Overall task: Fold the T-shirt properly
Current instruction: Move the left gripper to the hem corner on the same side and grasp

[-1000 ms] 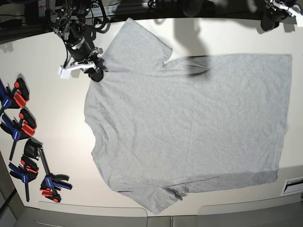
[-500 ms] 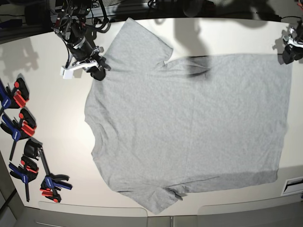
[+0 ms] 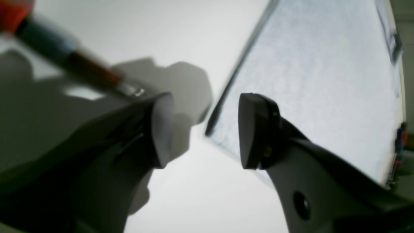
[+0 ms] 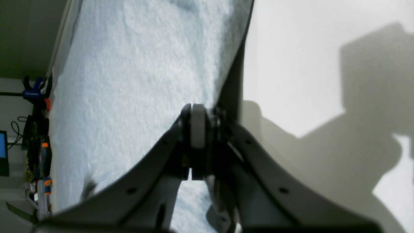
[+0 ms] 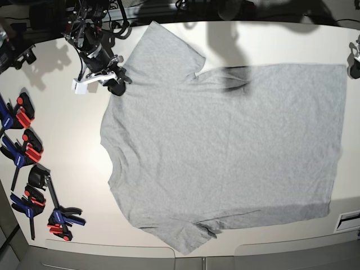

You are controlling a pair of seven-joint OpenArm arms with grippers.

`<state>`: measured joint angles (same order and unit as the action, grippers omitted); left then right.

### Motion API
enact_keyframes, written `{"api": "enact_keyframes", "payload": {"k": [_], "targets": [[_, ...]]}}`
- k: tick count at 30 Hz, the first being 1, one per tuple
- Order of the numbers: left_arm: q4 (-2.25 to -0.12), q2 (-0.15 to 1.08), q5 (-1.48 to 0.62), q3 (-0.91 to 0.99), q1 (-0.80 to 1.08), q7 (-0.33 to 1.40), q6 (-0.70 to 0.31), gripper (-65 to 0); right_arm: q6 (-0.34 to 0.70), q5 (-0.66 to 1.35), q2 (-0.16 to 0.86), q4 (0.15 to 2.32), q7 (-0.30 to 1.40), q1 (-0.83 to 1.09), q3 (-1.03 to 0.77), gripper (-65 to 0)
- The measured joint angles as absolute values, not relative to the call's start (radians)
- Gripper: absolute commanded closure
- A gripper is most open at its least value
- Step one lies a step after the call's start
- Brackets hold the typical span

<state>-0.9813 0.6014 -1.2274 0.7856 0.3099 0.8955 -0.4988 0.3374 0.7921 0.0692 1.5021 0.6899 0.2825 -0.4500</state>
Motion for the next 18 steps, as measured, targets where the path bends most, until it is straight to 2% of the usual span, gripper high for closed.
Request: {"api": "enact_keyframes", "payload": {"k": [18], "targets": [[-0.947,0.604,-1.231,0.786,0.310,0.958,-0.506,-29.7,0.338,0.781,0.069,1.502,0.693,0.282,-0.450,0.0]]}}
